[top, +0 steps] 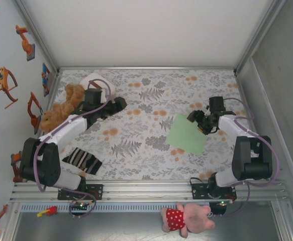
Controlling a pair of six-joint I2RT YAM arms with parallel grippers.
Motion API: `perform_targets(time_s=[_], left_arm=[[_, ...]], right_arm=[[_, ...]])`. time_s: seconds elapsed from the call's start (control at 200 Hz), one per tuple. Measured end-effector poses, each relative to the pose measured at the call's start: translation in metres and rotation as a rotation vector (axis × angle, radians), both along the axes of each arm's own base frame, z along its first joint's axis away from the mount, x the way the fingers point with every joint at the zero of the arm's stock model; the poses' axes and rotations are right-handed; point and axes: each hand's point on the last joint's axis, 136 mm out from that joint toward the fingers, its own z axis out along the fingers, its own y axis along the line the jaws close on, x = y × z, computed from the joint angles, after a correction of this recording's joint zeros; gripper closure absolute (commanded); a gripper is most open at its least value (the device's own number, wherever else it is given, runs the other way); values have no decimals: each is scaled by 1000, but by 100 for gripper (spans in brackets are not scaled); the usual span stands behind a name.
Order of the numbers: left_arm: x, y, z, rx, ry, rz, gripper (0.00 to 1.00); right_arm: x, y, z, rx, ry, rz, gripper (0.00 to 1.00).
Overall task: Fold a paper plane with a square sheet of paper (pick it up from the middle)
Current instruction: Move the square sheet of paper to the center of the table.
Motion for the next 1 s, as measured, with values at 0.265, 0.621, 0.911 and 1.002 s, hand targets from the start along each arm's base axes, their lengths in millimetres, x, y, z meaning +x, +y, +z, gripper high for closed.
perform_targets(time_s=[0.265, 0.621, 0.911, 1.002], left_arm=[[-2, -54, -22, -22, 81, -103, 14], [-9, -73, -41, -41, 148, -146, 14], [-14, -77, -42, -37, 159, -155, 17], [-17, -78, -44, -34, 170, -154, 20]], right_arm=[[-5, -4, -26, -27, 82, -8, 30], [-7, 1, -37, -40, 109, 7, 31], [2, 41, -37, -15, 68, 86, 32], [11, 74, -36, 18, 42, 139, 34]])
